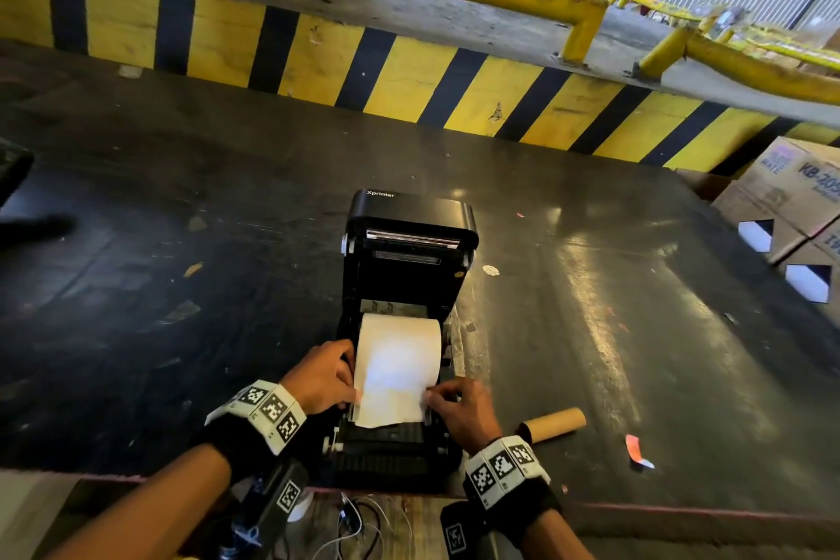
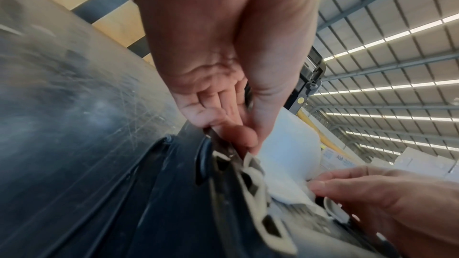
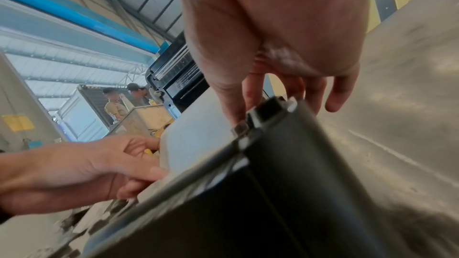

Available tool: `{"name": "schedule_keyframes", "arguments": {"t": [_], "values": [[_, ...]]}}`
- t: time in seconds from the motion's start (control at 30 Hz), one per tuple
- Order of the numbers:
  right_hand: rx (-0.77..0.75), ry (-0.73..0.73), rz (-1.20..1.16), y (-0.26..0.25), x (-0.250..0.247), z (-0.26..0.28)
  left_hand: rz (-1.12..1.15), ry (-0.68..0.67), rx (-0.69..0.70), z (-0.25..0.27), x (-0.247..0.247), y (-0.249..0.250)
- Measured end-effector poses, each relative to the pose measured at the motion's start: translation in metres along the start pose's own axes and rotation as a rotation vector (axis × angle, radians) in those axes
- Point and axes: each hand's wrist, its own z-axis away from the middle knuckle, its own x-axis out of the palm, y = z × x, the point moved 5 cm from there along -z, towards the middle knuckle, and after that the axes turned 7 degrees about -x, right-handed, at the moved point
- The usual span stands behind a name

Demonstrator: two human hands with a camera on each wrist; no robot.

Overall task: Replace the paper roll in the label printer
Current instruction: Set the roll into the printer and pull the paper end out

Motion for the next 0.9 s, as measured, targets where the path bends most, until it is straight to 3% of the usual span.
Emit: {"name": "schedule_keyframes", "arguments": {"t": [0.17, 0.37, 0.53, 0.67, 0.77, 0.83, 0.9], "values": [[-0.033, -0.012, 0.047, -0.001, -0.003, 0.001, 0.116, 0.138, 0.018, 0.002, -0.004, 0.0], [-0.036, 0.033, 0.027, -0.002, 0.0, 0.002, -0.014, -0.03, 0.008, 0.002, -0.002, 0.001], [-0.151, 0.083, 0.282, -0.012, -0.005, 0.017, -0.051, 0.002, 0.001, 0.0, 0.0, 0.002], [-0.347, 0.135, 0.394, -0.032, -0.008, 0.037, -0.042, 0.038, -0.003, 0.003, 0.0, 0.004], [-0.54, 0.131, 0.508, -0.042, -0.003, 0.048, -0.056, 0.221, 0.012, 0.013, -0.006, 0.005], [-0.645, 0.13, 0.6, -0.044, 0.0, 0.051, -0.134, 0.34, 0.089, 0.026, -0.01, 0.011], [-0.715, 0.079, 0.654, -0.046, 0.004, 0.051, -0.242, 0.308, 0.231, 0.041, -0.005, 0.024]]}}
